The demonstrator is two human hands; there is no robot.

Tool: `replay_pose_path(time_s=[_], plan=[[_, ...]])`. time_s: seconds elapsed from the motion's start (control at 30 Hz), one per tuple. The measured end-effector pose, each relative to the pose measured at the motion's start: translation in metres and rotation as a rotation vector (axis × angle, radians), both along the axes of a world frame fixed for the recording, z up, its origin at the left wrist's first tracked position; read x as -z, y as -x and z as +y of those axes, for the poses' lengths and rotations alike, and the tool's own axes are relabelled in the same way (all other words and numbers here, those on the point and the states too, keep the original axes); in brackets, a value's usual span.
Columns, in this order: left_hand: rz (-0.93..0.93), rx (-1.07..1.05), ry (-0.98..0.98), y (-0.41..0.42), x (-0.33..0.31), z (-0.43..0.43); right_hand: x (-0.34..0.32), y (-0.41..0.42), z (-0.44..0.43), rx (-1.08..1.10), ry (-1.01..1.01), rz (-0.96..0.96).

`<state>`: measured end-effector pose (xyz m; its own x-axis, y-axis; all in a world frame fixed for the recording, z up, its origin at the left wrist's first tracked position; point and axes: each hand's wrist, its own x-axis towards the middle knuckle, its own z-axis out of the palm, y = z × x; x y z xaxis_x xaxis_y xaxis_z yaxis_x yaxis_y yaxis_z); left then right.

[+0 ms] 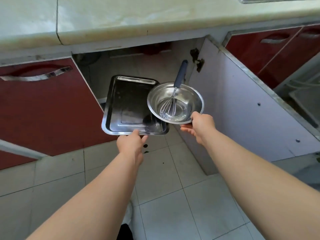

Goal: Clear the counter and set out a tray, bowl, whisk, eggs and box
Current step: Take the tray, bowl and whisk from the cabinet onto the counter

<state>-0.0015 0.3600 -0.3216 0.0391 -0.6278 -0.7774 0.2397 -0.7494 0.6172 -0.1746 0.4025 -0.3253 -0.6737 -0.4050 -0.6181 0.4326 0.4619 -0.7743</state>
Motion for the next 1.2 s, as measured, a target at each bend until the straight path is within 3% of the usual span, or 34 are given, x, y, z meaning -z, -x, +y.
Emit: replay_pose_path(time_s=[0.63,0.9,1.2], plan=[[0.049,0.170,0.222,-0.013,-0.209,0.101,-0.239,0.010,0.107,0.048,0.162,0.013],[0.128,0.090,0.402,-0.008,-0.285,0.078,-0.323,0.010,0.094,0.028,0.273,0.014],[0.135,-0.033,0.422,-0.018,-0.327,0.021,-0.359,0.013,0.037,-0.025,0.303,0.037]])
